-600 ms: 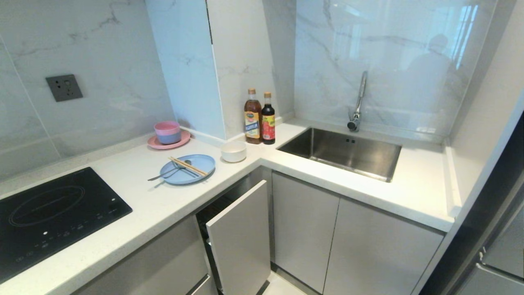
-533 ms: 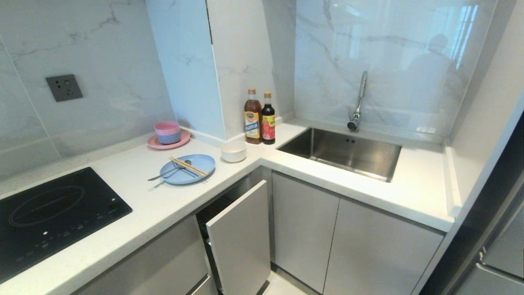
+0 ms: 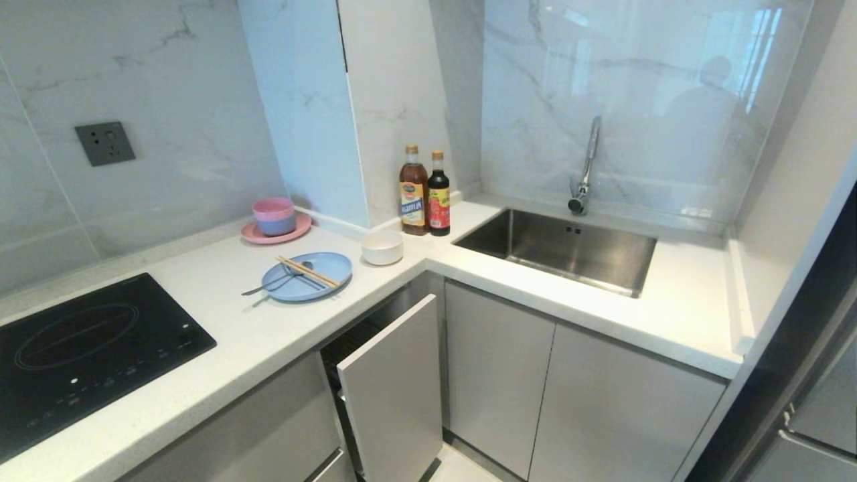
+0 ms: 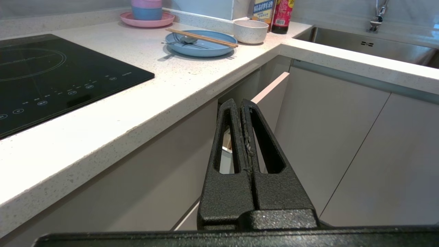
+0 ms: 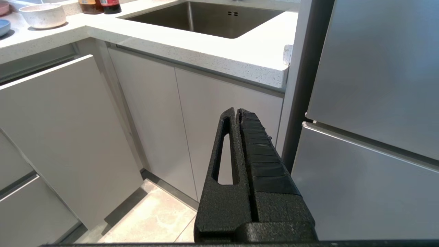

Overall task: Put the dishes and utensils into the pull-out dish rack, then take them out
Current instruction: Open the cupboard

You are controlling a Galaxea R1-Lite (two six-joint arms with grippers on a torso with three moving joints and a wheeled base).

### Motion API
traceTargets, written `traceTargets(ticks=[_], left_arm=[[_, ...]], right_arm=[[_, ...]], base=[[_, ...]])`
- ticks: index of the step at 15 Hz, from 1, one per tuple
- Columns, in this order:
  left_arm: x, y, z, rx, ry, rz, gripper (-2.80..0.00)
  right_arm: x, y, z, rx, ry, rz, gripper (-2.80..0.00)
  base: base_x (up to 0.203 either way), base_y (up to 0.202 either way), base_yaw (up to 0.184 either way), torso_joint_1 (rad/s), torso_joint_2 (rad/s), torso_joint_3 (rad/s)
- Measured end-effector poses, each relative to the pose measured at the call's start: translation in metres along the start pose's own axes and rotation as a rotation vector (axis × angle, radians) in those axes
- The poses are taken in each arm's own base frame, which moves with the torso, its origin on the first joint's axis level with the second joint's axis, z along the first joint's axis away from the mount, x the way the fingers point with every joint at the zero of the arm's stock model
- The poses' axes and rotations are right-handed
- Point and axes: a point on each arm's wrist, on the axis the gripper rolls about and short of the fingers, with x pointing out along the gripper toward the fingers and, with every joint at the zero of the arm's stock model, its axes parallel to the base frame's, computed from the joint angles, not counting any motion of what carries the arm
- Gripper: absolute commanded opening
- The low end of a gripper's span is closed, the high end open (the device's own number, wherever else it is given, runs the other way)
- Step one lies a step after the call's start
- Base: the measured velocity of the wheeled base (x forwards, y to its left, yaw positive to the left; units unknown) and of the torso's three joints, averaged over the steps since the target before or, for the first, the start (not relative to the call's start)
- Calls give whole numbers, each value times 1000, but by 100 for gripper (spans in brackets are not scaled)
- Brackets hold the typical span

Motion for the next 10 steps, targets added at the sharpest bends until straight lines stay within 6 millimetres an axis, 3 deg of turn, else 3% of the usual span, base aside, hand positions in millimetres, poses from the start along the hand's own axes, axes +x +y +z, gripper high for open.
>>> traceTargets(ticks=[6, 10], left_arm=[[0, 0, 0, 0, 0, 0, -280], [0, 0, 0, 0, 0, 0, -280]], right_arm=[[0, 0, 0, 0, 0, 0, -280], [0, 0, 0, 0, 0, 0, -280]], base=[[0, 0, 0, -6, 11, 4], [0, 0, 0, -211, 430, 208]])
